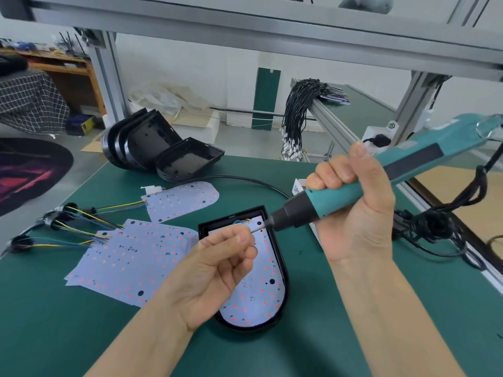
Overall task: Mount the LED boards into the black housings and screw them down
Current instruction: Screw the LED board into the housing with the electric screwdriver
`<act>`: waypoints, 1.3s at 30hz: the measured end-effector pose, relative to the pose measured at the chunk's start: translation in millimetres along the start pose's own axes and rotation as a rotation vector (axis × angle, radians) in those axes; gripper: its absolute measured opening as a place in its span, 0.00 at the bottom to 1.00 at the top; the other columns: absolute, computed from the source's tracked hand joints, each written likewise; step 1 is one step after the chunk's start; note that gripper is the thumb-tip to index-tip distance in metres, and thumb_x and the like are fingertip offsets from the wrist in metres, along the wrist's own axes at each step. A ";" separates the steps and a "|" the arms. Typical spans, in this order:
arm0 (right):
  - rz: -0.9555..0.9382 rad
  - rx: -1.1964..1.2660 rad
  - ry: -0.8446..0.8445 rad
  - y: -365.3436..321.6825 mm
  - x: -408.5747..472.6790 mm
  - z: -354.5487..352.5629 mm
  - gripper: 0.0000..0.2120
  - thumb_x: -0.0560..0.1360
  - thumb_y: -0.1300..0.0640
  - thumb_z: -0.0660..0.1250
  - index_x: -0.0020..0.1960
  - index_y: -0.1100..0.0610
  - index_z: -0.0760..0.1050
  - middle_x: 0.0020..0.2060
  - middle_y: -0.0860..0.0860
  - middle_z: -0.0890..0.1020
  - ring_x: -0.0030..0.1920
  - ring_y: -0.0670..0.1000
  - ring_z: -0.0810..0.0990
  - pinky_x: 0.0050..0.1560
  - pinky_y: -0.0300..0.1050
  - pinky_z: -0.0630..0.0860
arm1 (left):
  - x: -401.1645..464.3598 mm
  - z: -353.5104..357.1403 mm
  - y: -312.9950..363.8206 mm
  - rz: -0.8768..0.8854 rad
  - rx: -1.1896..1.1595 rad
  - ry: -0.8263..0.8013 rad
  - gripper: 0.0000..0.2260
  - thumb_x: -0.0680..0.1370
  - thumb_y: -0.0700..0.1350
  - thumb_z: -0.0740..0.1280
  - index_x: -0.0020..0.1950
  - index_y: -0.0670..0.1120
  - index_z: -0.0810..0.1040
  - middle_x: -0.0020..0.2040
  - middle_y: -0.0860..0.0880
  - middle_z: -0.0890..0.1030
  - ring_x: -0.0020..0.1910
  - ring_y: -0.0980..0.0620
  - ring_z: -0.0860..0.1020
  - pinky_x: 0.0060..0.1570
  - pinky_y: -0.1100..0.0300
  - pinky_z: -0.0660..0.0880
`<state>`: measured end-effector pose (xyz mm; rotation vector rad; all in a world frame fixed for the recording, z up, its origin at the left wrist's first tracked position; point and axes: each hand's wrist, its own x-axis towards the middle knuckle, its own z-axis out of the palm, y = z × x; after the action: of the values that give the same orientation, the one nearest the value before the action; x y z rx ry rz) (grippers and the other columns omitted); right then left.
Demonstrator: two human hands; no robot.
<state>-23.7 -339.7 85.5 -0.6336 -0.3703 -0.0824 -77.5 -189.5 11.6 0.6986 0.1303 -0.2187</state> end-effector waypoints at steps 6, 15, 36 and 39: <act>-0.001 -0.033 0.014 -0.4 -1.5 -2.2 0.12 0.71 0.59 0.64 0.33 0.52 0.63 0.25 0.44 0.65 0.25 0.44 0.64 0.30 0.36 0.67 | -0.1 1.0 -3.5 -0.026 -0.061 0.012 0.24 0.41 0.39 0.85 0.34 0.41 0.84 0.33 0.45 0.81 0.27 0.53 0.80 0.26 0.65 0.77; -0.040 -0.034 0.055 -2.1 -0.5 -5.8 0.13 0.71 0.59 0.65 0.33 0.51 0.63 0.24 0.44 0.65 0.25 0.44 0.64 0.30 0.37 0.67 | -0.4 3.8 -5.5 -0.053 -0.131 0.029 0.27 0.40 0.34 0.84 0.38 0.38 0.85 0.35 0.42 0.82 0.29 0.50 0.81 0.27 0.63 0.78; -0.037 -0.054 0.057 -1.6 -2.5 -6.9 0.12 0.71 0.60 0.63 0.33 0.52 0.62 0.24 0.44 0.65 0.25 0.45 0.64 0.30 0.37 0.67 | -3.9 9.5 -6.1 -0.014 0.010 0.061 0.04 0.63 0.37 0.70 0.35 0.40 0.84 0.34 0.45 0.81 0.29 0.53 0.80 0.28 0.63 0.78; -0.040 -0.061 0.063 -0.8 -2.8 -7.2 0.13 0.71 0.60 0.64 0.34 0.52 0.61 0.25 0.44 0.65 0.26 0.45 0.63 0.30 0.37 0.67 | -3.8 11.1 -6.0 -0.004 0.030 0.061 0.04 0.63 0.38 0.70 0.35 0.41 0.84 0.34 0.45 0.81 0.29 0.54 0.80 0.28 0.63 0.78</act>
<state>-24.2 -344.7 79.6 -0.6824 -0.3204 -0.1521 -82.1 -200.5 17.0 0.7349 0.1871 -0.2032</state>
